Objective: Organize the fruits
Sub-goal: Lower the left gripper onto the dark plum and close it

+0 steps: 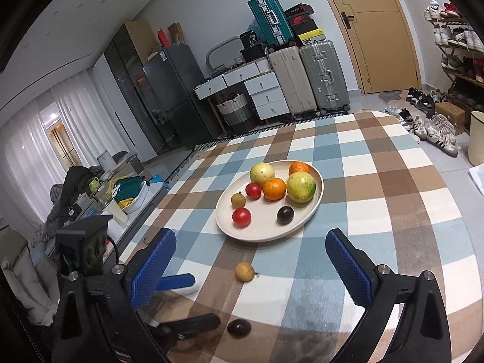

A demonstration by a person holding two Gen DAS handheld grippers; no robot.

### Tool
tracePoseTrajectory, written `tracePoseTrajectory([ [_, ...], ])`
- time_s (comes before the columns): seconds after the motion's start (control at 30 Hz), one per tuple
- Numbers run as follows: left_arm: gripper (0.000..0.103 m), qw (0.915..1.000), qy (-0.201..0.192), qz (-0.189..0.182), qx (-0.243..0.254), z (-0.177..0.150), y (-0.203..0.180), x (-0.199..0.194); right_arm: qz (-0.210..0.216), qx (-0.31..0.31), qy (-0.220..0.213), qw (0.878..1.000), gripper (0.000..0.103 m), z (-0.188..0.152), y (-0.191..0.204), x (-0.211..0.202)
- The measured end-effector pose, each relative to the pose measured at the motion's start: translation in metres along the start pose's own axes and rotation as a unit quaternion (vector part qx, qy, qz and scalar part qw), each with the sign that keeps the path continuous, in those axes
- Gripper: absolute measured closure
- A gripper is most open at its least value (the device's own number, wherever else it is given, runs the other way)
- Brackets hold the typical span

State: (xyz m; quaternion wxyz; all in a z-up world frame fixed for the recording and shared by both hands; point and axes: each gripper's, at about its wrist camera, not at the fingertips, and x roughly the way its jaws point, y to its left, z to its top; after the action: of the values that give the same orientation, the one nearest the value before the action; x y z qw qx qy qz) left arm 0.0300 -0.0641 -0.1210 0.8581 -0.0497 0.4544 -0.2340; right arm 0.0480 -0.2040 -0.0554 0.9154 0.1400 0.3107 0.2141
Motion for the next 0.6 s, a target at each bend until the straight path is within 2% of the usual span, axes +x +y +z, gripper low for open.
tracePoseTrajectory([
  [0.27, 0.020, 0.9997, 0.017, -0.001, 0.016, -0.008, -0.011, 0.012, 0.002, 0.003, 0.002, 1.000, 0.002, -0.010, 0.003, -0.009],
  [0.37, 0.023, 0.9996, 0.020, -0.003, 0.021, -0.009, -0.015, 0.015, 0.000, 0.004, 0.006, 1.000, 0.002, -0.013, 0.002, -0.011],
  [0.47, 0.032, 0.9992, 0.028, -0.007, 0.026, -0.010, -0.019, 0.019, -0.001, 0.006, 0.010, 1.000, 0.002, -0.016, 0.001, -0.012],
  [0.6, 0.050, 0.9986, 0.037, -0.017, 0.034, -0.011, -0.025, 0.023, -0.003, 0.010, 0.016, 1.000, 0.001, -0.020, -0.002, -0.013],
])
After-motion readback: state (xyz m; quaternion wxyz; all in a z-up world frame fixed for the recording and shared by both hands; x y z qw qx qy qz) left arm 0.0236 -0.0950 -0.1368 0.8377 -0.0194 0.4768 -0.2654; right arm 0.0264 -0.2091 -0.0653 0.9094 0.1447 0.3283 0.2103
